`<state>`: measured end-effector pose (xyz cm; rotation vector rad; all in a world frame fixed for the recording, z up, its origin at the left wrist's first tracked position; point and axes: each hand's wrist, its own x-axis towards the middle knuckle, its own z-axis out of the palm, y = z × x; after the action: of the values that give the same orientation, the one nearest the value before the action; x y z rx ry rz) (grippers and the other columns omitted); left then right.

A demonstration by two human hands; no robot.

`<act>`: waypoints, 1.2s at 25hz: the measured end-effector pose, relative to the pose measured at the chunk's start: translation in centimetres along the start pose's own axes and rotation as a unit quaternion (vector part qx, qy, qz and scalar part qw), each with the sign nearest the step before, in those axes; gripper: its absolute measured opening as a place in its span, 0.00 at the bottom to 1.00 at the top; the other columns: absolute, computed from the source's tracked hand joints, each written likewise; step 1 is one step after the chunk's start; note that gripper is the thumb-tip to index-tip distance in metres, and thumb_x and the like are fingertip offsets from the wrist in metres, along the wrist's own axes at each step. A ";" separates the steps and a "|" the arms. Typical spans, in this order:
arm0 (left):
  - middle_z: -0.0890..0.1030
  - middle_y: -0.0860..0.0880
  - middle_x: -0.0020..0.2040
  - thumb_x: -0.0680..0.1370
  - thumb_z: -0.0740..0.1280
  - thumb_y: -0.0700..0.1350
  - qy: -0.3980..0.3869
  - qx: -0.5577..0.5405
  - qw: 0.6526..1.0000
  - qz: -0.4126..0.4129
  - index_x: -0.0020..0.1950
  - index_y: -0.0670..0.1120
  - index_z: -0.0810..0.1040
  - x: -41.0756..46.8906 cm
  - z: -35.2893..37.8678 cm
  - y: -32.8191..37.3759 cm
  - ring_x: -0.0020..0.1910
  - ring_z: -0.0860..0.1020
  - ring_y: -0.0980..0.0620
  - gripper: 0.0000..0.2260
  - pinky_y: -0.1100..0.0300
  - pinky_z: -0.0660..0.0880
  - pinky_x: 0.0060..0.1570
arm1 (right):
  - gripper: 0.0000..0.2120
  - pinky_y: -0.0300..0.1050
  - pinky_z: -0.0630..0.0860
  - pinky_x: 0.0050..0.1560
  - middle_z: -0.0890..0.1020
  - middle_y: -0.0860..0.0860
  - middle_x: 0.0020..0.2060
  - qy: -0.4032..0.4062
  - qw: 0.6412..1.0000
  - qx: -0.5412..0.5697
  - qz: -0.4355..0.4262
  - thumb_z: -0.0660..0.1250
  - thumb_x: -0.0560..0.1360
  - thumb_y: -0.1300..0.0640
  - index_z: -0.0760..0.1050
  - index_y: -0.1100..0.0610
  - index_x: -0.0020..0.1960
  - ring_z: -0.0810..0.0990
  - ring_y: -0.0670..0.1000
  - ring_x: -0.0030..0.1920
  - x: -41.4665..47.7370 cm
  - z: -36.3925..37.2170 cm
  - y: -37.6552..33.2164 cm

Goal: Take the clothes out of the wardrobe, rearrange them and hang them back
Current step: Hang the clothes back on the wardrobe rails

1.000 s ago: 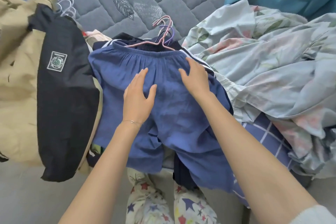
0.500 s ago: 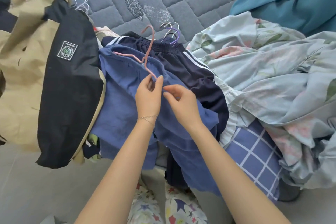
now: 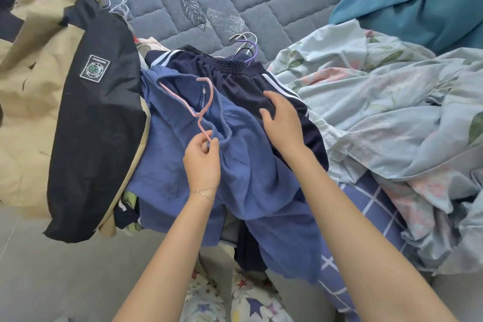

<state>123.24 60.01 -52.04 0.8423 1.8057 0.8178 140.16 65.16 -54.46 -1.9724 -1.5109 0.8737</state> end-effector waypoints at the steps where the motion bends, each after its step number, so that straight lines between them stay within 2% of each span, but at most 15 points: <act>1: 0.83 0.46 0.51 0.79 0.64 0.40 0.001 -0.004 1.000 -0.004 0.59 0.43 0.79 -0.2 -0.1 -0.4 0.53 0.80 0.53 0.10 0.55 0.75 0.60 | 0.22 0.45 0.60 0.72 0.71 0.54 0.71 -0.027 0.998 -0.047 0.001 0.62 0.80 0.59 0.67 0.60 0.73 0.66 0.52 0.72 1.0 0.1 0.4; 3: 0.83 0.48 0.54 0.79 0.64 0.39 0.002 -0.014 1.000 -0.001 0.60 0.43 0.79 -0.3 -0.3 -0.8 0.56 0.80 0.55 0.11 0.57 0.74 0.61 | 0.26 0.53 0.55 0.75 0.64 0.54 0.75 -0.078 0.988 -0.133 0.015 0.60 0.81 0.52 0.60 0.58 0.76 0.59 0.53 0.76 2.6 0.6 1.0; 6: 0.83 0.51 0.52 0.79 0.64 0.40 0.001 -0.024 1.000 0.008 0.61 0.44 0.79 -0.1 -0.3 -1.0 0.55 0.79 0.60 0.11 0.64 0.73 0.58 | 0.28 0.60 0.49 0.76 0.57 0.54 0.78 -0.120 0.976 -0.175 0.056 0.56 0.82 0.48 0.54 0.56 0.78 0.53 0.54 0.78 3.9 1.7 1.4; 8: 0.83 0.51 0.54 0.79 0.64 0.40 -0.004 -0.032 0.999 0.008 0.61 0.45 0.79 -0.1 -0.3 -1.0 0.55 0.79 0.60 0.11 0.64 0.73 0.58 | 0.28 0.61 0.49 0.75 0.56 0.55 0.78 -0.133 0.970 -0.183 0.085 0.54 0.82 0.47 0.52 0.55 0.79 0.53 0.56 0.78 3.9 2.4 1.8; 10: 0.82 0.51 0.55 0.79 0.64 0.40 -0.009 -0.041 0.999 0.006 0.61 0.46 0.79 -0.2 -0.4 -1.0 0.56 0.78 0.61 0.11 0.65 0.72 0.59 | 0.28 0.62 0.53 0.74 0.59 0.56 0.77 -0.134 0.968 -0.190 0.095 0.54 0.83 0.47 0.51 0.54 0.79 0.57 0.57 0.76 3.8 2.8 2.3; 14: 0.81 0.52 0.58 0.80 0.64 0.40 -0.014 -0.054 0.998 0.004 0.60 0.48 0.78 -0.4 -0.7 -1.6 0.56 0.77 0.65 0.11 0.69 0.72 0.58 | 0.28 0.56 0.60 0.71 0.65 0.57 0.73 -0.066 0.974 -0.207 0.064 0.55 0.82 0.47 0.56 0.58 0.78 0.62 0.58 0.73 4.4 2.9 2.9; 17: 0.80 0.51 0.59 0.80 0.64 0.40 -0.014 -0.065 0.998 0.005 0.61 0.48 0.78 -0.4 -0.6 -2.1 0.57 0.77 0.65 0.11 0.71 0.72 0.57 | 0.27 0.53 0.56 0.73 0.63 0.57 0.74 -0.009 0.965 -0.262 0.034 0.55 0.82 0.46 0.58 0.59 0.76 0.59 0.58 0.73 5.5 2.4 3.7; 20: 0.80 0.52 0.60 0.80 0.64 0.40 -0.017 -0.069 0.997 0.010 0.60 0.49 0.78 -0.3 -0.4 -2.4 0.60 0.77 0.62 0.11 0.72 0.71 0.58 | 0.27 0.54 0.56 0.72 0.65 0.57 0.73 -0.029 0.962 -0.269 0.032 0.55 0.82 0.46 0.57 0.57 0.77 0.61 0.58 0.72 6.4 2.3 4.3; 22: 0.80 0.53 0.59 0.80 0.64 0.40 -0.019 -0.069 0.997 0.013 0.60 0.49 0.78 -0.2 -0.1 -2.6 0.57 0.77 0.66 0.10 0.73 0.71 0.56 | 0.27 0.57 0.59 0.71 0.68 0.57 0.71 -0.074 0.966 -0.244 0.047 0.54 0.82 0.47 0.54 0.54 0.78 0.65 0.59 0.71 6.9 2.5 4.3; 25: 0.80 0.54 0.57 0.80 0.64 0.40 -0.016 -0.070 0.997 0.009 0.59 0.51 0.78 -0.3 0.2 -2.6 0.53 0.76 0.71 0.10 0.75 0.71 0.53 | 0.24 0.57 0.65 0.66 0.73 0.59 0.66 -0.105 0.963 -0.238 0.064 0.56 0.81 0.45 0.63 0.57 0.72 0.70 0.61 0.67 7.0 2.5 4.1; 28: 0.80 0.53 0.58 0.80 0.64 0.39 -0.010 -0.076 0.997 0.007 0.58 0.52 0.77 -0.6 0.0 -2.5 0.57 0.77 0.65 0.10 0.75 0.71 0.55 | 0.19 0.55 0.68 0.60 0.77 0.58 0.59 -0.077 0.961 -0.264 0.033 0.61 0.79 0.45 0.71 0.58 0.62 0.73 0.60 0.61 6.5 2.1 3.6; 30: 0.80 0.52 0.59 0.80 0.64 0.39 -0.008 -0.074 0.997 0.007 0.58 0.51 0.77 -0.7 -0.2 -2.2 0.60 0.76 0.62 0.10 0.74 0.71 0.55 | 0.16 0.54 0.66 0.60 0.76 0.58 0.58 -0.069 0.948 -0.310 -0.001 0.63 0.79 0.49 0.73 0.59 0.60 0.72 0.60 0.62 6.2 2.0 3.0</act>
<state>122.80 58.18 -53.46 0.7631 1.7033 0.9391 141.71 70.37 -59.12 -2.3687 -2.0562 0.5803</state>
